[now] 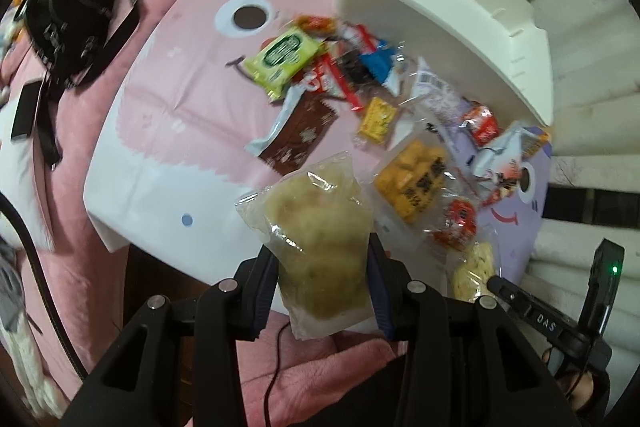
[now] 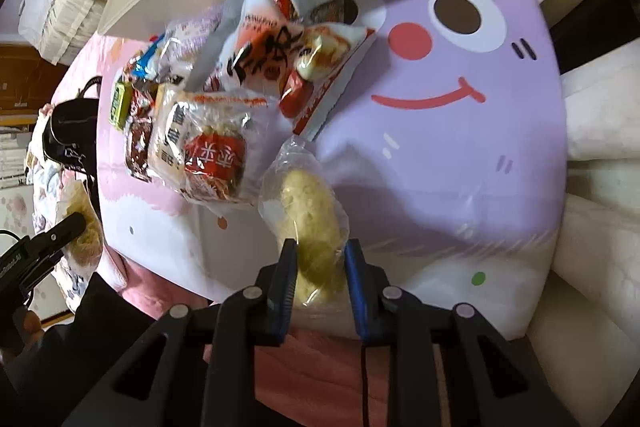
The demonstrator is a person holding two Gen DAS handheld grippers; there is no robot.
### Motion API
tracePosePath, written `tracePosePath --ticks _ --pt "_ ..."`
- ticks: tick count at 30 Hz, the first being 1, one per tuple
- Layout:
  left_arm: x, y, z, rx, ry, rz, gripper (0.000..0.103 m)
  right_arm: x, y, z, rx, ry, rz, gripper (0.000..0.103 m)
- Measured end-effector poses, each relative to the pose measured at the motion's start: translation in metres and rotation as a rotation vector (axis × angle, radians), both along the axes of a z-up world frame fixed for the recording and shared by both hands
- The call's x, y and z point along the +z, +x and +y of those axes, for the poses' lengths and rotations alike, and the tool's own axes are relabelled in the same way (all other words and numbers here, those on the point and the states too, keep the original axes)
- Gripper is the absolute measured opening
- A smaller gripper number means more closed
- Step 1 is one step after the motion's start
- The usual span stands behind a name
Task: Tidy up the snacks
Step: 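Carry both cracker bags over the white tray and open both tools to drop them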
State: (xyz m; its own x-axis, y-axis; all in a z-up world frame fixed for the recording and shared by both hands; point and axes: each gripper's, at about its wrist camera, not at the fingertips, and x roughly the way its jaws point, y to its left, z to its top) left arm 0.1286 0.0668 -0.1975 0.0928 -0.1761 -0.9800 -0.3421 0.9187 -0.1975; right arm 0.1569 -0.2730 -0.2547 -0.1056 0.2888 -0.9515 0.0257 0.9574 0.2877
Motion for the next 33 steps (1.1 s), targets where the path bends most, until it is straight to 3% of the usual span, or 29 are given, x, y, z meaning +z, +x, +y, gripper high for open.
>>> tracePosePath --ticks 13,21,28,33 --pt "0.055 0.058 0.01 -0.206 -0.015 -0.078 0.04 0.067 0.014 -0.017 -0.141 -0.004 -0.113 0.023" --pt "0.086 0.112 0.016 -0.331 0.008 -0.15 0.04 0.114 0.047 -0.005 -0.22 0.02 -0.265 0.023" --pt "0.094 0.159 0.013 -0.394 0.032 -0.191 0.04 0.139 0.085 0.008 -0.294 0.039 -0.38 0.023" --pt "0.081 0.186 0.014 -0.418 -0.032 -0.2 0.04 0.142 0.116 0.015 -0.317 0.043 -0.475 0.023"
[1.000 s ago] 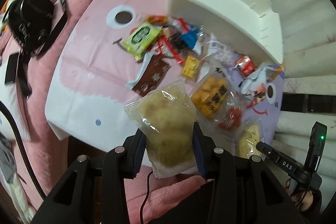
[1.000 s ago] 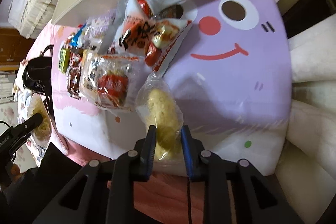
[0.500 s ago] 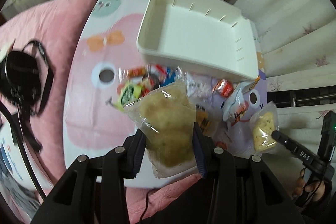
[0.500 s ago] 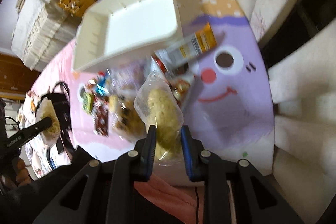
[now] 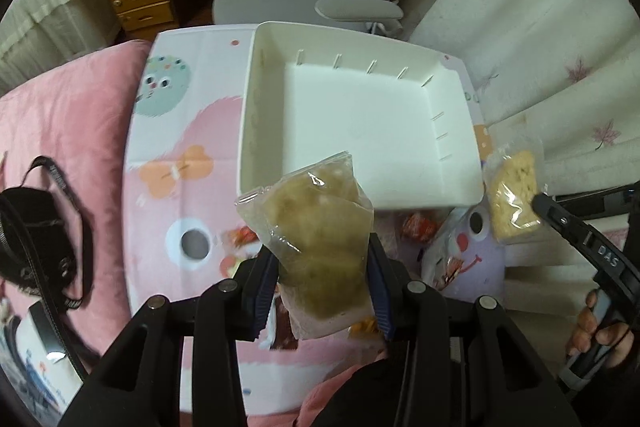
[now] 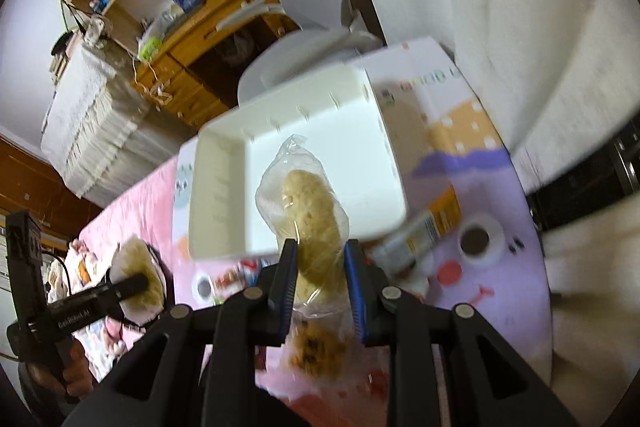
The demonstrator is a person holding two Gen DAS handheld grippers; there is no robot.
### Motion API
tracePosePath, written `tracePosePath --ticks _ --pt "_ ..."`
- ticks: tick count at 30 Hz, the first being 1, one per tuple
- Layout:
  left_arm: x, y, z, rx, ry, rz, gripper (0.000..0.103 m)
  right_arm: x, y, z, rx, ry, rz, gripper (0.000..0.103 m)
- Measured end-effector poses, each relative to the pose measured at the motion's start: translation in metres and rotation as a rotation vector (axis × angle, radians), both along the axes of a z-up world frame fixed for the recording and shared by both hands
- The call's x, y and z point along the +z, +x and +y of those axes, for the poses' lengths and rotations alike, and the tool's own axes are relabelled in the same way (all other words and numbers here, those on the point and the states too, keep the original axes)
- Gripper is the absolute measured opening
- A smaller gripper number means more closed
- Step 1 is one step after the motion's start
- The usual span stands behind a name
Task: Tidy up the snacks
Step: 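Carry both cracker bags over the white tray and open both tools to drop them, then withdraw both tools from the tray back over the snack pile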
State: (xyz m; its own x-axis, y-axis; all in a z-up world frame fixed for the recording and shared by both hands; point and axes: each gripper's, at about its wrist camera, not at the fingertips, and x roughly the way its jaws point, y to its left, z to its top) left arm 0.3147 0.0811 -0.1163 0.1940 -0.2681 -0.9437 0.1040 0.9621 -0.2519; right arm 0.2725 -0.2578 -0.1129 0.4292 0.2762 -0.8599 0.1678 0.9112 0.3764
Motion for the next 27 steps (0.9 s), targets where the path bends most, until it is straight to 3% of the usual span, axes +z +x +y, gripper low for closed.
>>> tracePosePath --ticks 3,11,13,15,23,27 --pt "-0.009 0.016 0.001 -0.006 -0.037 -0.008 0.04 -0.006 0.015 0.006 -0.001 -0.029 -0.043 0.023" --pt "-0.022 0.054 -0.003 0.036 -0.024 -0.052 0.04 -0.022 0.036 0.024 -0.008 -0.116 -0.098 0.026" --pt "-0.023 0.057 -0.006 0.046 -0.02 -0.044 0.045 -0.023 0.038 0.03 0.014 -0.176 -0.105 0.035" --pt "-0.024 0.056 -0.01 0.034 -0.007 -0.041 0.045 -0.023 0.038 0.032 0.028 -0.208 -0.099 0.063" --pt "-0.013 0.034 -0.022 0.038 0.033 -0.058 0.049 -0.014 0.017 0.028 0.051 -0.241 -0.157 0.075" --pt "-0.006 0.014 -0.031 0.042 0.041 -0.07 0.05 -0.004 -0.006 0.031 0.109 -0.254 -0.229 0.087"
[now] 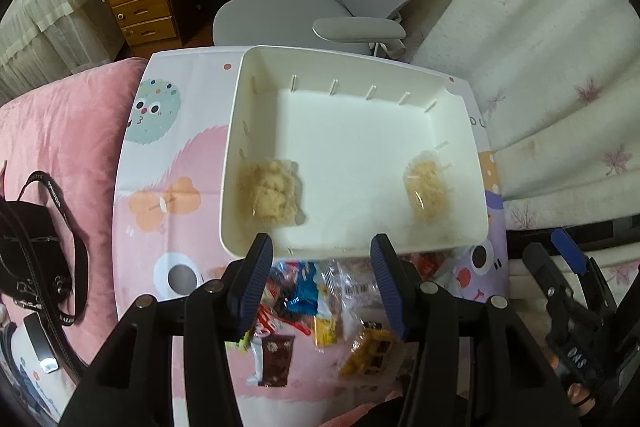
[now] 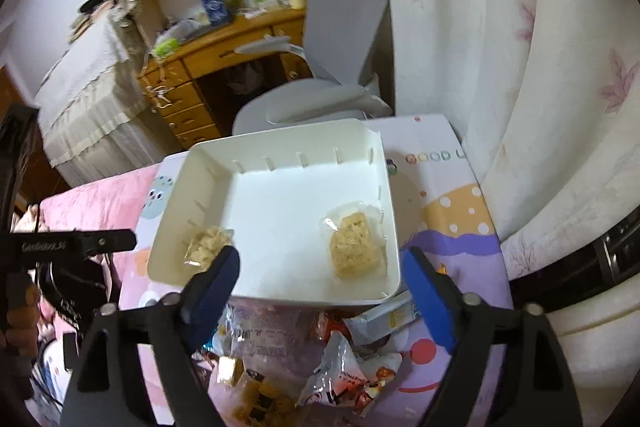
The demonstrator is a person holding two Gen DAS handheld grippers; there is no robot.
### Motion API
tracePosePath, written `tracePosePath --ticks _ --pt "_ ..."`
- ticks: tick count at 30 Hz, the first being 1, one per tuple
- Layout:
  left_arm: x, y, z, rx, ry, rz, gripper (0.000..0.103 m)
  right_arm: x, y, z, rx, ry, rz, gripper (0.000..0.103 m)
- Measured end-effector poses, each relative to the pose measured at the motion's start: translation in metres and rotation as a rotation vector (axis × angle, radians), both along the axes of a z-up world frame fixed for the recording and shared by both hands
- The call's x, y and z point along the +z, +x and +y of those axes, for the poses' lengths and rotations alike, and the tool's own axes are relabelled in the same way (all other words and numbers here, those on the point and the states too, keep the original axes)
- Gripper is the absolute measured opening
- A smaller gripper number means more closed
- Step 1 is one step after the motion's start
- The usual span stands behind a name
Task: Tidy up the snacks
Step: 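Withdraw both tools from the tray back over the snack pile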
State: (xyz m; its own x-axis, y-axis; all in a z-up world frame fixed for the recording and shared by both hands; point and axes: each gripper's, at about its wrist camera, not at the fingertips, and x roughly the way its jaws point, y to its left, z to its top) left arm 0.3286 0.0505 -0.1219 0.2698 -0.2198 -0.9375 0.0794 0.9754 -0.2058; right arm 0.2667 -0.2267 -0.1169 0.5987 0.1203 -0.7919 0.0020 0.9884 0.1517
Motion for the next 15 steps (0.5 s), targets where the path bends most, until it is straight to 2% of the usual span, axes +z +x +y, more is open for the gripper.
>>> tracePosePath --ticks 8,12,15 --pt "0.01 -0.056 -0.013 0.05 0.009 -0.029 0.05 0.004 -0.046 0.006 0.136 -0.037 -0.008 0.091" --pt "0.011 -0.092 -0.014 0.092 0.001 -0.044 0.06 0.005 -0.072 0.005 0.205 -0.032 -0.015 0.094" --pt "0.008 -0.118 -0.013 0.133 0.006 -0.041 0.06 0.001 -0.089 0.006 0.259 -0.051 -0.002 0.095"
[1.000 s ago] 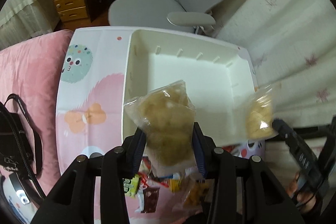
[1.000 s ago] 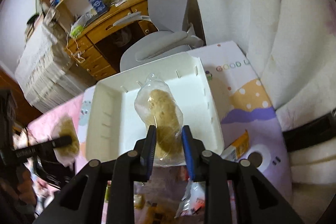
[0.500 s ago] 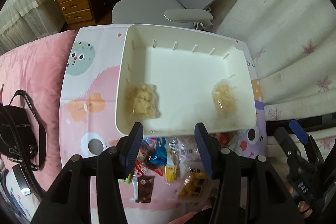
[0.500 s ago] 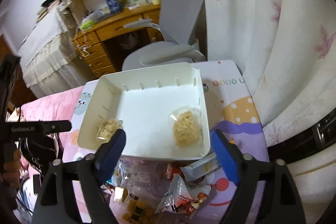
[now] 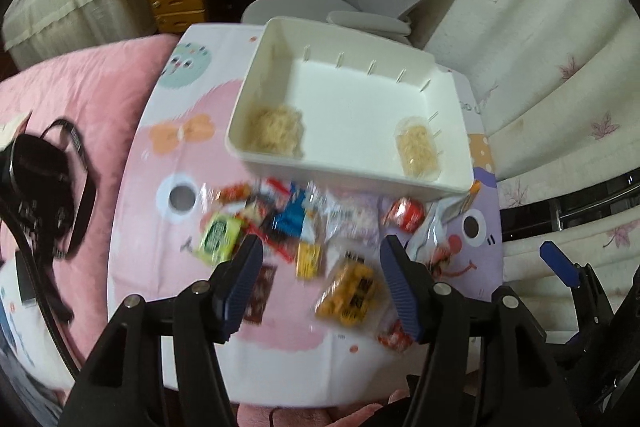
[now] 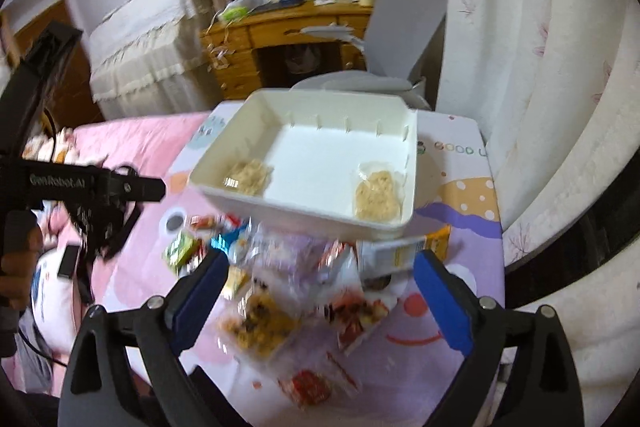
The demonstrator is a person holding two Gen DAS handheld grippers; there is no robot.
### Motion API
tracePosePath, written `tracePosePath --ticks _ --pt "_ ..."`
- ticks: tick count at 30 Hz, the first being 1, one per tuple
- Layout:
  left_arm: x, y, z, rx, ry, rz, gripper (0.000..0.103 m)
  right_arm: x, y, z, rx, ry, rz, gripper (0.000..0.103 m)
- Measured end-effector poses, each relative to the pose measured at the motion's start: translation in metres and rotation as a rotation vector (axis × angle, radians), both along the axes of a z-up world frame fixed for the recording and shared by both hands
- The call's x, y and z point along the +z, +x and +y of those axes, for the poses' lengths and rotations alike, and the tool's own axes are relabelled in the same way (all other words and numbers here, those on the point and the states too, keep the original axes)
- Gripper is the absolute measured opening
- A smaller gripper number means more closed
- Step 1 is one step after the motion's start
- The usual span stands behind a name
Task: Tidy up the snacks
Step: 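Withdraw both tools from the tray back over the snack pile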
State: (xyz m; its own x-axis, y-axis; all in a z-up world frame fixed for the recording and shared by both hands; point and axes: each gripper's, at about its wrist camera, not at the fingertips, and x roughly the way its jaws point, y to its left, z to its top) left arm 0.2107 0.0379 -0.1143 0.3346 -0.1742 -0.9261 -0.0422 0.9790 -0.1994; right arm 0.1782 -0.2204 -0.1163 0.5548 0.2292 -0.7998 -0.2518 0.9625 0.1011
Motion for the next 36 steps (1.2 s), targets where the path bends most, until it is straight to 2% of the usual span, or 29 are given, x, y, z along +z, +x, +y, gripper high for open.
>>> tracePosePath --ticks 8,16,20,22,27,31,36 --pt "-0.015 -0.057 0.015 0.059 0.005 0.031 0.06 -0.02 -0.035 0.004 0.074 0.017 0.099 0.095" --pt "-0.03 -0.089 0.041 0.044 -0.008 0.048 0.06 -0.031 -0.059 0.019 0.062 0.01 0.151 0.096" --pt "-0.03 -0.098 0.057 0.002 -0.014 0.041 0.061 -0.028 -0.069 0.03 -0.008 0.0 0.155 0.096" --pt "-0.031 -0.104 0.067 -0.024 -0.02 0.029 0.065 -0.028 -0.077 0.035 -0.055 -0.001 0.163 0.096" --pt "-0.036 -0.113 0.09 -0.122 -0.015 0.03 0.066 -0.038 -0.099 0.052 -0.173 -0.019 0.206 0.096" --pt "-0.042 -0.117 0.107 -0.198 -0.013 0.041 0.067 -0.045 -0.119 0.063 -0.262 0.009 0.227 0.096" --pt "-0.05 -0.116 0.122 -0.256 -0.003 0.054 0.075 -0.048 -0.144 0.075 -0.411 -0.008 0.179 0.096"
